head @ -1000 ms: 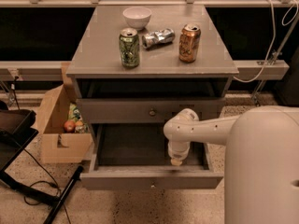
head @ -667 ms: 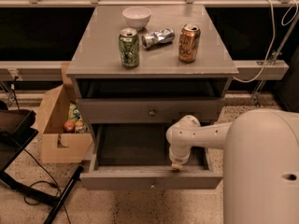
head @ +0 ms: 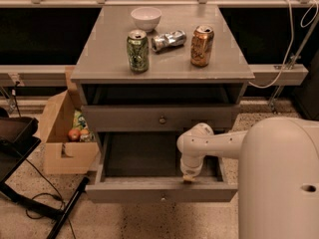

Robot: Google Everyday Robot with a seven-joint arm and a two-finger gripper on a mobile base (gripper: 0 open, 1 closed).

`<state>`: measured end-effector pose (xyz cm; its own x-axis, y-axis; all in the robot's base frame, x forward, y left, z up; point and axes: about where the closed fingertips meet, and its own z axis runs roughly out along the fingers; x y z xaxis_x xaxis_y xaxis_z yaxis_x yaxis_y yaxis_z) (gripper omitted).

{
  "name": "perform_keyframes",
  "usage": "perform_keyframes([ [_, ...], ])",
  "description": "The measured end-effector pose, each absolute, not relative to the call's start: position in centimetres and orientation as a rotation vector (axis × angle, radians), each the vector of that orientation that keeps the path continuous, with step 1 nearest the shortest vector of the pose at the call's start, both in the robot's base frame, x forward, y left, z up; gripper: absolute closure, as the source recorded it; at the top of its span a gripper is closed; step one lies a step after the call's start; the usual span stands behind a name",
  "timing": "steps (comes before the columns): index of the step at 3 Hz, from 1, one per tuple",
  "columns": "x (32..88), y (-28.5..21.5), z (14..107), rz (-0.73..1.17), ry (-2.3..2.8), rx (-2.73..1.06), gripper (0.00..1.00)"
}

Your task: Open middle drawer

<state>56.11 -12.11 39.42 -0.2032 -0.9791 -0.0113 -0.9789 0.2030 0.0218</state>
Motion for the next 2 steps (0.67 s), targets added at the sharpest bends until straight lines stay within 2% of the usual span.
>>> perform_keyframes([
  [1,53.71,-12.58,39.82,-0.111,-2.413,1.935,1.0],
  [2,53.7,-12.58,39.82,-0.111,-2.413,1.935,1.0],
])
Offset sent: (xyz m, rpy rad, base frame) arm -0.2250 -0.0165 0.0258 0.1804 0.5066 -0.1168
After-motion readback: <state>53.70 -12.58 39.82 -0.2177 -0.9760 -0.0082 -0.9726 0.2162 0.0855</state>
